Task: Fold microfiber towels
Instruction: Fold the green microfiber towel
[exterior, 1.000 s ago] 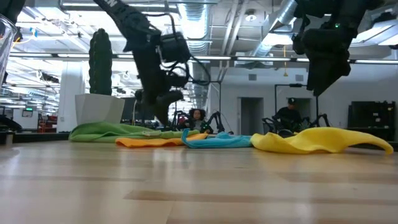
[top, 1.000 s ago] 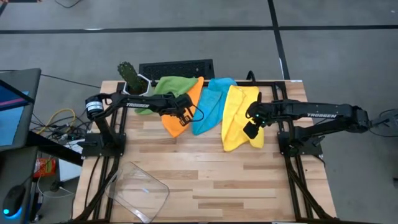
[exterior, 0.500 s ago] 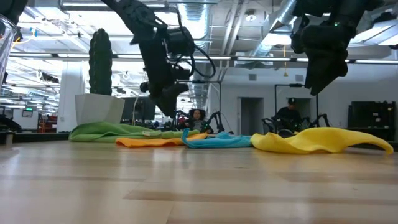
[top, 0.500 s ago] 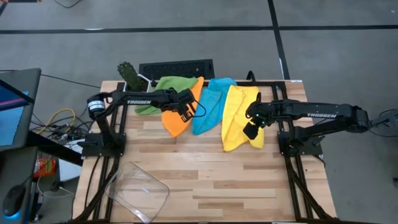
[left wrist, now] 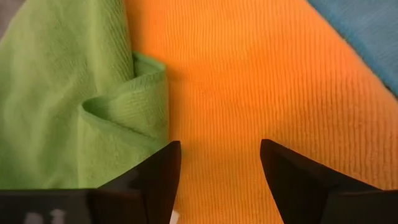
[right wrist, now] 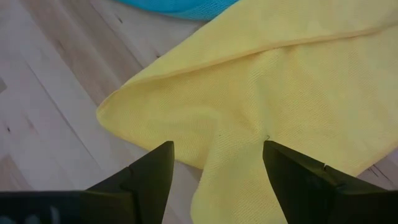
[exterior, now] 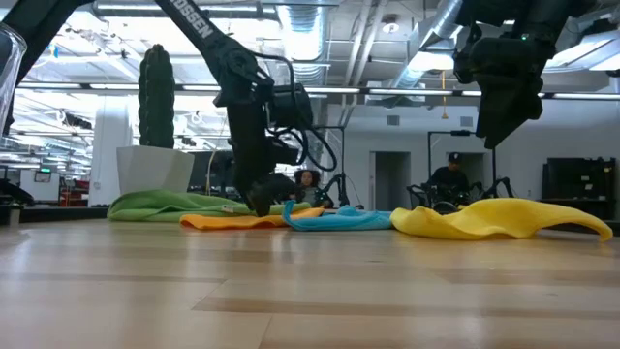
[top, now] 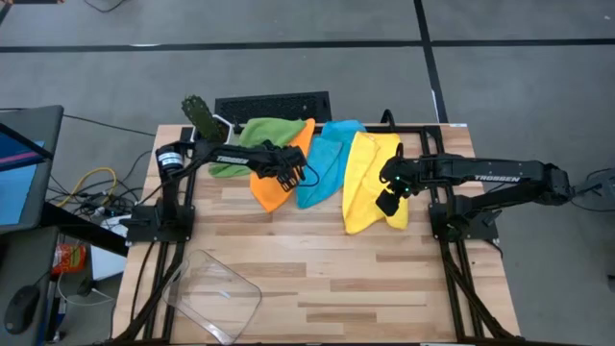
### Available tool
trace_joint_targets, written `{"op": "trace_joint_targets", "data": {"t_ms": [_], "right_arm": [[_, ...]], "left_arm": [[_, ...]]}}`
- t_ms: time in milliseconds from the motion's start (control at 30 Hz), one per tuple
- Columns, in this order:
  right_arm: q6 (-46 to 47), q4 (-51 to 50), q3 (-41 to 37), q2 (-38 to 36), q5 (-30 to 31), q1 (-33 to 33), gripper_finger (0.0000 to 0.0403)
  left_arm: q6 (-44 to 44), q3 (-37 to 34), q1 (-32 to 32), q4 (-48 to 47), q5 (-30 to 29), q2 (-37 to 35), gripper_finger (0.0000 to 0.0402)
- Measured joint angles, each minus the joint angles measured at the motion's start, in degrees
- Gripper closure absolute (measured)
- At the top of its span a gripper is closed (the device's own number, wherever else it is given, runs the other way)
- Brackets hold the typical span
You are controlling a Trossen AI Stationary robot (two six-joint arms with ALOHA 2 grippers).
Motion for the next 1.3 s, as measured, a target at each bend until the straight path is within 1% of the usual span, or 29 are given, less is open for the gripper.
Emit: {"op": "trace_joint_targets", "data": {"t_ms": [167,267,300,467,533,600,667,733,833,933,1033,1133,1233,1300], "right_arm": [[0.00,0.01,0.00,0.00,0.00,0.00,0.0131],[0.00,0.01,0.00,0.00,0.00,0.00,0.0131],[0.00,0.01,0.00,0.00,0.00,0.00,0.0131],[-0.03,0.01,0.00,0.00,0.00,0.00,0.0131],[-0.36,0.01,0.00,0.00,0.00,0.00,0.0131],[-0.45,0.01,0.00,0.00,0.00,0.00,0.0131],[-0.46,0.01,0.00,0.00,0.00,0.00,0.0131],[-0.46,0.01,0.00,0.00,0.00,0.00,0.0131],[-0.48,0.01,0.00,0.00,0.00,0.00,0.0131],[-0.48,0.01,0.00,0.00,0.00,0.00,0.0131],[-0.56,0.01,0.00,0.00,0.00,-0.07,0.0131],[-0.63,0.03,-0.02,0.00,-0.04,-0.29,0.0131],[-0.65,0.01,-0.02,0.00,-0.04,-0.82,0.0131],[-0.66,-0.02,-0.01,0.00,-0.03,-0.97,0.0131]], "left_arm": [[-0.59,0.45,0.70,-1.54,-0.94,-0.30,0.0198],[-0.41,1.36,1.46,-2.79,-1.03,-0.46,0.0214],[-0.18,1.35,1.81,-3.32,-0.42,-0.47,0.0222],[-1.12,1.31,3.64,-3.07,7.99,-0.19,0.0271],[-2.20,1.31,3.63,-2.22,9.78,-0.37,0.0286],[-2.42,1.27,3.24,-2.22,10.71,-1.18,0.0290],[-2.55,1.29,2.79,-1.98,10.71,-2.08,0.0285],[-2.63,1.29,2.21,-2.03,9.10,-2.66,0.0271],[-2.55,1.29,2.00,-2.10,6.02,-2.89,0.0241],[-3.32,1.28,2.12,-2.42,5.26,-2.68,0.0210],[-3.61,1.20,2.10,-2.68,2.62,-2.10,0.0185],[-3.30,1.24,2.03,-1.85,-1.20,-1.55,0.0174],[-3.17,1.26,2.08,-1.61,-2.17,-1.25,0.0172],[-3.05,1.20,2.09,-2.26,-1.78,-0.99,0.0172]]}}
